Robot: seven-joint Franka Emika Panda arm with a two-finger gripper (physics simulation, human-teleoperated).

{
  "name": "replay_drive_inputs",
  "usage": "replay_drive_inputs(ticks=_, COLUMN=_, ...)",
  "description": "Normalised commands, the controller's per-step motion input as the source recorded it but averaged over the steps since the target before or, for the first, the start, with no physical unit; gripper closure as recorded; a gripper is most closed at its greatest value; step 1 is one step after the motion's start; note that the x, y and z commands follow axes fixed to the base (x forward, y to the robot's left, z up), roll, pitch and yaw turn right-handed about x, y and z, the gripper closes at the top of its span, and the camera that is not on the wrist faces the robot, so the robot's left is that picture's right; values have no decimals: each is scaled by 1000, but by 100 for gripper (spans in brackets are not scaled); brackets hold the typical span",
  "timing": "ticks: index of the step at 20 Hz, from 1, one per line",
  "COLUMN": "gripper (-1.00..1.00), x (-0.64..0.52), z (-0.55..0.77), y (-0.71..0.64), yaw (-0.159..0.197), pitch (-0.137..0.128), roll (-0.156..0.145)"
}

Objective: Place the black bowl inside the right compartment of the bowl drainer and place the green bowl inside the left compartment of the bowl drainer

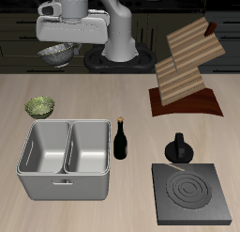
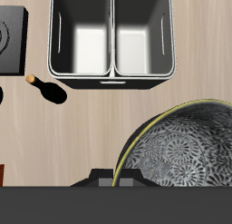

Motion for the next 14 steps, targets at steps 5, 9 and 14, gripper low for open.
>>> replay_drive_inputs(ticks=5, gripper=100, x=312, z=69, y=-65, yaw=20, pitch=0, roll=-12)
replay_drive_inputs(ticks=9, gripper=100, x=316, z=26, y=16, yaw=32, pitch=14, roll=-10)
replay_drive_inputs(ticks=14, gripper=100, x=354, z=66, y=58, yaw=11, pitch=20, roll=20)
